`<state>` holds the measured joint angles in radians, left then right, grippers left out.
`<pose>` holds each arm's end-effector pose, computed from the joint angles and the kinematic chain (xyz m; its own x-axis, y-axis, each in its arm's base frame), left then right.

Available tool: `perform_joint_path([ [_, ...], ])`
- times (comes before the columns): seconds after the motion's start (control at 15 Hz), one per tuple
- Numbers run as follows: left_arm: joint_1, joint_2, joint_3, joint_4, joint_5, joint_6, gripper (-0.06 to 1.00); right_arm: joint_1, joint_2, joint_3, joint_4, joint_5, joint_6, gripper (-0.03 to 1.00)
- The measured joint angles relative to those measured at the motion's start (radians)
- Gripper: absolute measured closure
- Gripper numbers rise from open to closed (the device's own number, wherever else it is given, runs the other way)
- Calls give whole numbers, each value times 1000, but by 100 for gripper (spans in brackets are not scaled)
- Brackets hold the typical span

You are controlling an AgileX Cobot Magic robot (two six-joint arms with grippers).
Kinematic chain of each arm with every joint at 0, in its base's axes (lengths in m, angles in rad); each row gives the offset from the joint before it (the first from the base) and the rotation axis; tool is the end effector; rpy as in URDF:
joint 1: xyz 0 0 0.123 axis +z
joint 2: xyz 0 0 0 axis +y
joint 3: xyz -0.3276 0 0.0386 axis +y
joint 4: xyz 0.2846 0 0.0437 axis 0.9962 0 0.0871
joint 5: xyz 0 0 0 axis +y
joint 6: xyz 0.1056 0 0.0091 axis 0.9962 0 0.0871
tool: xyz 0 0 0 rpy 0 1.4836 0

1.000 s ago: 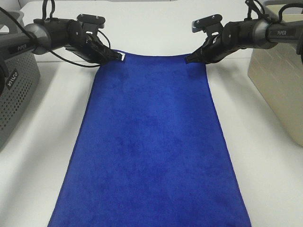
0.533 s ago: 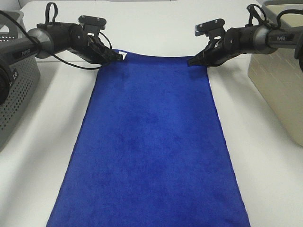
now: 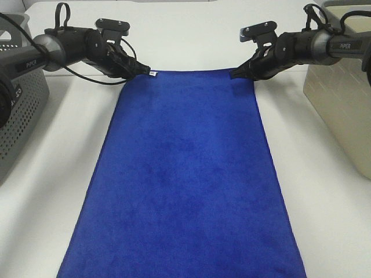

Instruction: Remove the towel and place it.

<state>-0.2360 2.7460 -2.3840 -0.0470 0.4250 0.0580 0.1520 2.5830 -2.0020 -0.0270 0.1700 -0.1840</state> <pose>0.6605 -0.1610 0.0854 -0.6221 0.1652 -0.7653 0.2577 0.9662 -0.0009 0.6362 0.0970 0.0788 -0.5646 -0.2980 -0.7697 -0.2719 0.9476 -0.1674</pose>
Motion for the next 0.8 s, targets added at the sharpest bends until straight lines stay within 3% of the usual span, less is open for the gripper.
perform_joint_path([
  [0.13, 0, 0, 0, 0, 0, -12, 51, 0, 0, 0, 27, 12, 0, 64],
  [0.33, 0, 0, 0, 0, 2, -26, 45, 0, 0, 0, 67, 60, 0, 39],
  [0.67, 0, -32, 0, 0, 81, -34, 41, 0, -54, 0, 78, 177, 0, 34],
  [0.8, 0, -75, -8, 0, 193, -39, 41, 0, -131, -9, 78, 298, 0, 34],
])
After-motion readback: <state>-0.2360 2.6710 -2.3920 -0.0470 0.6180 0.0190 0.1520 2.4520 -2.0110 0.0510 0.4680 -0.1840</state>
